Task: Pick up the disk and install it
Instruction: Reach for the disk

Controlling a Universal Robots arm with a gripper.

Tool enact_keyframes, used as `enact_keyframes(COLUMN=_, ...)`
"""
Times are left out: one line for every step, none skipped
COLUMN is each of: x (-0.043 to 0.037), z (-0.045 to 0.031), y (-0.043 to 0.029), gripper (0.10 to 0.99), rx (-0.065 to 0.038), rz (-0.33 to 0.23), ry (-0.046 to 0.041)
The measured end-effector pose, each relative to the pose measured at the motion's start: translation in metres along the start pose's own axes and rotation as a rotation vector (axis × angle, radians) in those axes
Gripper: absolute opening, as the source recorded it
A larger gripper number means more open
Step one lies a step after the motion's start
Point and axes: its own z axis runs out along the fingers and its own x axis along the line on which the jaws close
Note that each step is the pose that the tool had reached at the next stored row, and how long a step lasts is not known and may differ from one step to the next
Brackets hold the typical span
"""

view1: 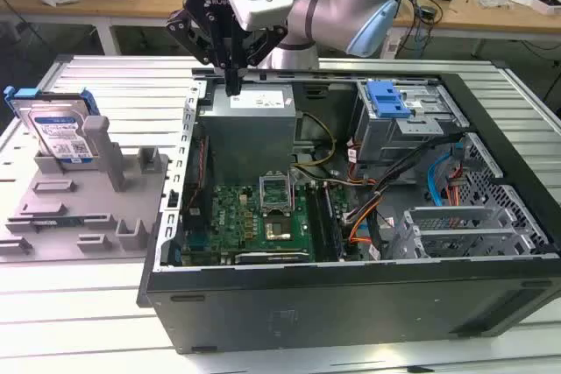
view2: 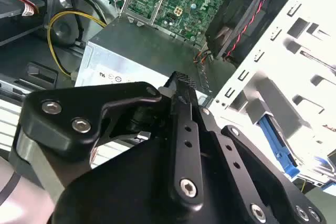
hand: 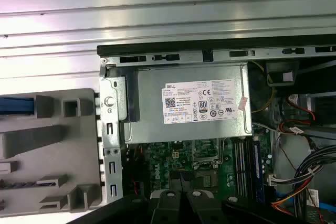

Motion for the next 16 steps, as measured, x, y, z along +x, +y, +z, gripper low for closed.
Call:
enact_keyframes(x=0.0, z=0.0, y=0.0, gripper=0.106, rx=0.0, rz=0.0, ry=0.0)
enact_keyframes(x=0.0, z=0.0, y=0.0, gripper=0.106, rx=0.0, rz=0.0, ry=0.0)
enact_keyframes(x=0.0, z=0.0, y=0.0, gripper=0.106, rx=0.0, rz=0.0, ry=0.0)
enact_keyframes(x=0.0, z=0.0, y=0.0, gripper=0.106, rx=0.0, rz=0.0, ry=0.0)
enact_keyframes(x=0.0, z=0.0, y=0.0, gripper=0.106, rx=0.0, rz=0.0, ry=-0.0001)
enact_keyframes(x=0.0, z=0.0, y=0.0, gripper=0.106, rx=0.0, rz=0.0, ry=0.0)
enact_keyframes(x=0.0, z=0.0, y=0.0, gripper=0.106, rx=0.0, rz=0.0, ry=0.0)
enact_keyframes(x=0.0, z=0.0, y=0.0, gripper=0.106, rx=0.0, rz=0.0, ry=0.0)
enact_keyframes(x=0.0, z=0.0, y=0.0, gripper=0.106, rx=0.0, rz=0.0, ry=-0.0001)
enact_keyframes(x=0.0, z=0.0, y=0.0, gripper=0.106, rx=0.0, rz=0.0, ry=0.0)
enact_keyframes(x=0.0003, z=0.0, y=0.0, gripper=0.106, rx=0.0, rz=0.0, ry=-0.0001)
enact_keyframes(x=0.0024, z=-0.0001, y=-0.0001, gripper=0.106, rx=0.0, rz=0.0, ry=0.0)
enact_keyframes(x=0.0074, z=-0.0001, y=0.0003, gripper=0.106, rx=0.0, rz=0.0, ry=-0.0001)
enact_keyframes(x=0.011, z=-0.0001, y=0.0009, gripper=0.106, rx=0.0, rz=0.0, ry=-0.0002)
enact_keyframes(x=0.0141, z=-0.0001, y=0.0014, gripper=0.106, rx=0.0, rz=0.0, ry=-0.0001)
enact_keyframes(x=0.0176, z=-0.0002, y=0.0021, gripper=0.106, rx=0.0, rz=0.001, ry=-0.0001)
